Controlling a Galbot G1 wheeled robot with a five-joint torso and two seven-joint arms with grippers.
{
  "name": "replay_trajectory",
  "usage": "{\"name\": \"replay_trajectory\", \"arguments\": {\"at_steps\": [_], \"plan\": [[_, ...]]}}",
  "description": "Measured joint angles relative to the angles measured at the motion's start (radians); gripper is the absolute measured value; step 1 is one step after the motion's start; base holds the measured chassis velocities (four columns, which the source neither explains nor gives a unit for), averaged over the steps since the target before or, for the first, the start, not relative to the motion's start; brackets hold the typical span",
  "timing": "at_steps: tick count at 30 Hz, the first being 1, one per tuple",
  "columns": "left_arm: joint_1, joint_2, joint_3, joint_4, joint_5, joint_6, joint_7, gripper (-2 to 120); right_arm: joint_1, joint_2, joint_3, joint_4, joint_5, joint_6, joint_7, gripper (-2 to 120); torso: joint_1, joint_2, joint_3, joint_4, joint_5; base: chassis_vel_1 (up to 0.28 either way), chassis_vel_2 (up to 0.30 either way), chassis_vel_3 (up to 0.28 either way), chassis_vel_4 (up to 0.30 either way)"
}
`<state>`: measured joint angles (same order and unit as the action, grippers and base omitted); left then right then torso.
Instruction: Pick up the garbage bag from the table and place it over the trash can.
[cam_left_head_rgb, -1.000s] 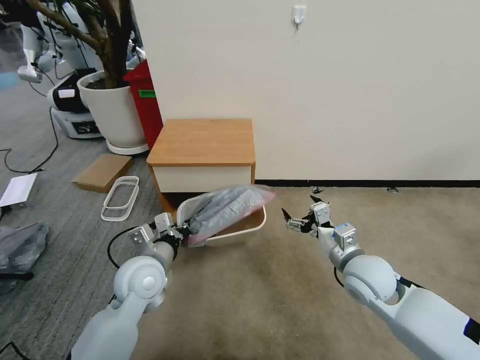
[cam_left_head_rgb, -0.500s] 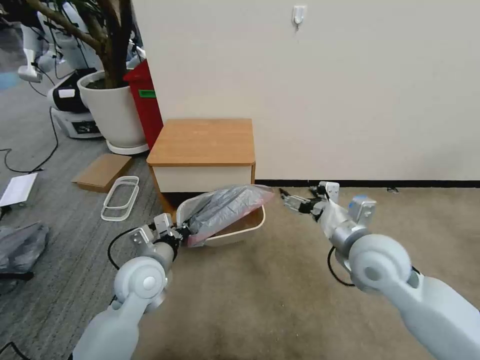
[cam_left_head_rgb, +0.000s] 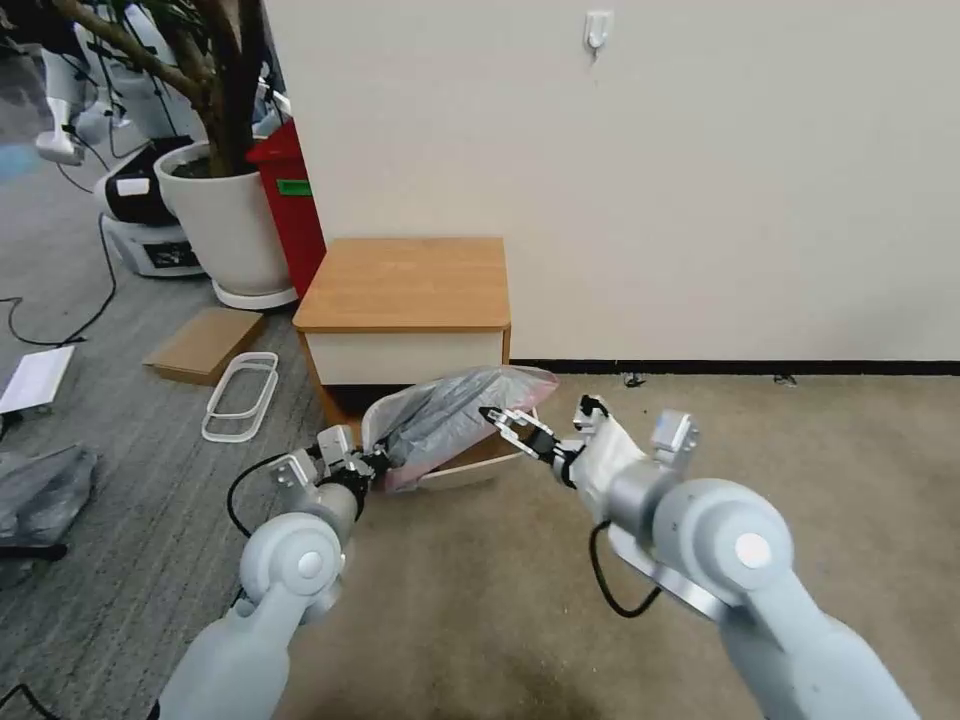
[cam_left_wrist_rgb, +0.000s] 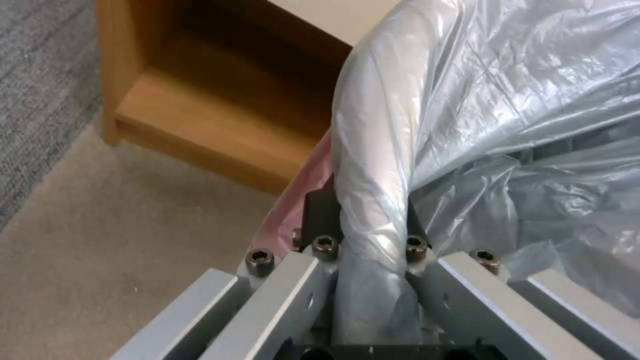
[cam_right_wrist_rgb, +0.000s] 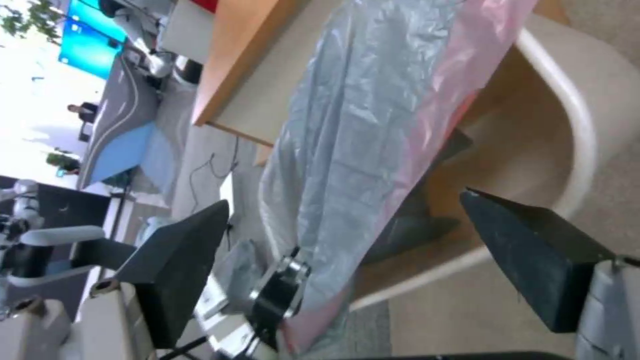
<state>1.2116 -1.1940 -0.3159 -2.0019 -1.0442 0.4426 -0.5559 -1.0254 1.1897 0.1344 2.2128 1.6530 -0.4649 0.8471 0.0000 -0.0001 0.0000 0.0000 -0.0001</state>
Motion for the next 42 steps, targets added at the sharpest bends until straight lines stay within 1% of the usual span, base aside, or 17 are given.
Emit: {"name": "replay_trajectory", "arguments": {"at_steps": [4,10,13,15,17,18,19,20,24,25,28,29,32,34,35,38,42], "plan": [[0.002,0.000,0.005,-0.007,0.005,0.000,0.001,1,0.028,-0.010,-0.018,-0.042,-0.035,-0.001,-0.006,90,0.000,0.000,0.000,-0.0001,0.0001,0.000,0.000,0.000,0.000],[0.002,-0.004,0.011,-0.009,0.008,0.000,0.001,1,0.046,-0.005,-0.030,-0.076,-0.055,0.000,-0.013,89,0.000,0.000,0.000,0.0000,0.0002,0.000,0.000,0.000,0.000],[0.004,-0.005,0.014,-0.012,0.009,0.000,0.001,1,0.054,0.002,-0.034,-0.093,-0.066,0.003,-0.019,86,0.000,0.000,0.000,0.0000,0.0001,0.000,0.000,0.000,0.000],[0.007,-0.005,0.016,-0.013,0.010,0.000,0.001,1,0.057,0.005,-0.035,-0.105,-0.077,0.004,-0.032,78,0.000,0.000,0.000,0.0000,0.0001,0.000,0.000,0.000,0.000],[0.008,-0.005,0.017,-0.014,0.010,0.000,0.001,1,0.059,0.006,-0.035,-0.108,-0.081,0.004,-0.036,76,0.000,0.000,0.000,0.0000,0.0001,0.000,0.000,0.000,0.000],[0.008,-0.005,0.017,-0.015,0.010,0.000,0.001,1,0.059,0.007,-0.035,-0.111,-0.083,0.005,-0.037,72,0.000,0.000,0.000,0.0000,0.0001,0.000,0.000,0.000,0.000],[0.009,-0.005,0.018,-0.016,0.010,0.000,0.001,1,0.059,0.008,-0.036,-0.115,-0.087,0.005,-0.041,66,0.000,0.000,0.000,0.0000,0.0002,0.000,0.000,0.000,0.000],[0.009,-0.005,0.018,-0.016,0.010,0.000,0.001,1,0.059,0.008,-0.036,-0.115,-0.087,0.005,-0.041,66,0.000,0.000,0.000,0.0000,0.0002,0.000,0.000,0.000,0.000],[0.014,-0.002,0.018,-0.022,0.010,0.000,0.001,1,0.054,0.014,-0.036,-0.118,-0.093,0.006,-0.049,45,0.000,0.000,0.000,0.0000,0.0001,0.000,0.000,0.000,0.000],[0.014,-0.002,0.018,-0.022,0.010,0.000,0.001,1,0.054,0.014,-0.036,-0.118,-0.093,0.006,-0.049,45,0.000,0.000,0.000,0.0000,0.0001,0.000,0.000,0.000,0.000],[0.017,-0.002,0.018,-0.027,0.010,0.000,0.001,1,0.052,0.023,-0.035,-0.123,-0.099,0.007,-0.057,32,0.000,0.000,0.000,0.0000,0.0001,0.000,0.000,0.000,0.000],[0.017,-0.002,0.018,-0.027,0.010,0.000,0.001,1,0.052,0.023,-0.035,-0.123,-0.099,0.007,-0.057,32,0.000,0.000,0.000,0.0000,0.0001,0.000,0.000,0.000,0.000],[0.020,0.000,0.018,-0.028,0.010,0.000,0.001,1,0.049,0.028,-0.035,-0.124,-0.107,0.014,-0.073,19,0.000,0.000,0.000,0.0000,0.0001,0.000,0.000,0.000,0.000],[0.020,0.000,0.018,-0.028,0.010,0.000,0.001,1,0.049,0.028,-0.035,-0.125,-0.109,0.016,-0.076,18,0.000,0.000,0.000,0.0000,0.0002,0.000,0.000,0.000,0.000],[0.021,0.001,0.018,-0.028,0.010,0.000,0.001,1,0.048,0.028,-0.035,-0.126,-0.114,0.019,-0.081,10,0.000,0.000,0.000,0.0000,0.0001,0.000,0.000,0.000,0.000],[0.021,0.000,0.018,-0.028,0.010,0.000,0.000,1,0.046,0.027,-0.038,-0.130,-0.130,0.028,-0.102,0,0.000,0.000,0.000,0.0000,0.0001,0.000,0.000,0.000,0.000],[0.021,-0.002,0.017,-0.027,0.007,0.000,-0.001,1,0.041,0.023,-0.041,-0.132,-0.148,0.040,-0.130,0,0.000,0.000,0.000,0.0000,0.0002,0.000,0.000,0.000,0.000]]}}
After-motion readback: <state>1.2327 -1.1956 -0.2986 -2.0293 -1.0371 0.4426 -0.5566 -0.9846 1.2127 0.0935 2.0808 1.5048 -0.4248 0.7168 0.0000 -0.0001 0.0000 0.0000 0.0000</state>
